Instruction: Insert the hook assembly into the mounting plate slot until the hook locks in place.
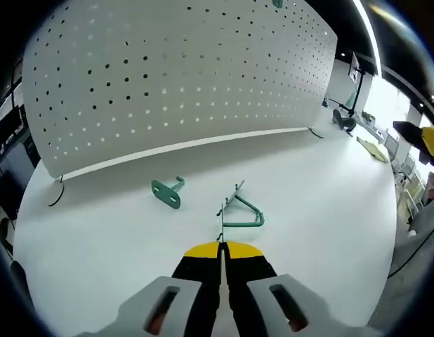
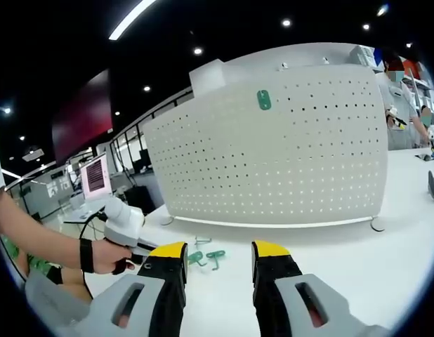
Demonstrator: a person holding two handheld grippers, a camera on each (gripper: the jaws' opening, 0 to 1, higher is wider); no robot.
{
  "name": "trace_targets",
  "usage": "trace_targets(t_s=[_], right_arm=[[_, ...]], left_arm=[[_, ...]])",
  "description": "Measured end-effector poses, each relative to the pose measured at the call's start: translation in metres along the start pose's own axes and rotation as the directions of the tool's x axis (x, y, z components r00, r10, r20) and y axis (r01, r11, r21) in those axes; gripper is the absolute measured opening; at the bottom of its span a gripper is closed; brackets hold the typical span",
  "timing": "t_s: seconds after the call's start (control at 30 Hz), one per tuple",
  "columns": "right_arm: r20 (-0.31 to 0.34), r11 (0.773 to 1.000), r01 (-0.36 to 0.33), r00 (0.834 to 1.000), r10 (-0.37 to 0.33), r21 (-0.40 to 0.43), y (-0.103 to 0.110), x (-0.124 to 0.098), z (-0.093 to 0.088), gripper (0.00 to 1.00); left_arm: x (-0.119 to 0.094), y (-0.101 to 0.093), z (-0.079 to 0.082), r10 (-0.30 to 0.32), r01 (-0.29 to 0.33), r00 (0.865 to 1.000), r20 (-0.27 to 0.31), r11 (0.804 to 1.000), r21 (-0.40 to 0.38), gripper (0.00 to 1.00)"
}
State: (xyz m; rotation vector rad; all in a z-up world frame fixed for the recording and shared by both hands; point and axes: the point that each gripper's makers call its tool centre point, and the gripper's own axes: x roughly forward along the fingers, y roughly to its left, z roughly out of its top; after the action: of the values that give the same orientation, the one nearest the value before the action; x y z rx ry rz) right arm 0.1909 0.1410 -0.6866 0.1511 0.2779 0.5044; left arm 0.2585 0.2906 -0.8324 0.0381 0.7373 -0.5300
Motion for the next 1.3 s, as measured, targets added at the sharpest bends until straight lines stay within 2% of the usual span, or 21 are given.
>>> trace_targets(t_s=[0.63, 0.73, 0.83, 1.03, 1.17, 1.3], right_arm=[[-0.004, 0.999, -0.044, 0.999, 0.044, -0.031, 0.017, 0.002, 0.004, 0.36], [0.003, 0.999, -0.042, 0.999, 0.042, -0.029, 0.019, 0.001, 0.006, 0.36], [-0.002, 0.998, -0.043, 0.999, 0.043, -0.035, 0.022, 0.001, 0.005, 0.36], [0.000, 0.998, -0.051, 0.999, 0.051, -0.045, 0.031, -0.002, 0.006, 0.36], [-0.005, 0.997, -0.058, 0.998, 0.058, -0.057, 0.036, -0.001, 0.007, 0.36], [0.003, 0.997, -0.055, 0.998, 0.055, -0.054, 0.040, -0.004, 0.008, 0.36]], left_arm=[[-0.030, -0.023, 0.009, -0.078, 0.086, 0.993, 0.088, 0.992, -0.092, 0.01], [-0.037, -0.030, 0.012, -0.106, 0.121, 0.987, 0.122, 0.985, -0.124, 0.01], [-0.042, -0.031, 0.011, -0.108, 0.124, 0.985, 0.132, 0.985, -0.116, 0.01], [-0.052, -0.036, 0.010, -0.131, 0.158, 0.977, 0.168, 0.974, -0.160, 0.01], [-0.063, -0.040, 0.012, -0.142, 0.191, 0.967, 0.213, 0.955, -0.228, 0.01], [-0.074, -0.044, 0.015, -0.152, 0.211, 0.958, 0.243, 0.948, -0.238, 0.01]])
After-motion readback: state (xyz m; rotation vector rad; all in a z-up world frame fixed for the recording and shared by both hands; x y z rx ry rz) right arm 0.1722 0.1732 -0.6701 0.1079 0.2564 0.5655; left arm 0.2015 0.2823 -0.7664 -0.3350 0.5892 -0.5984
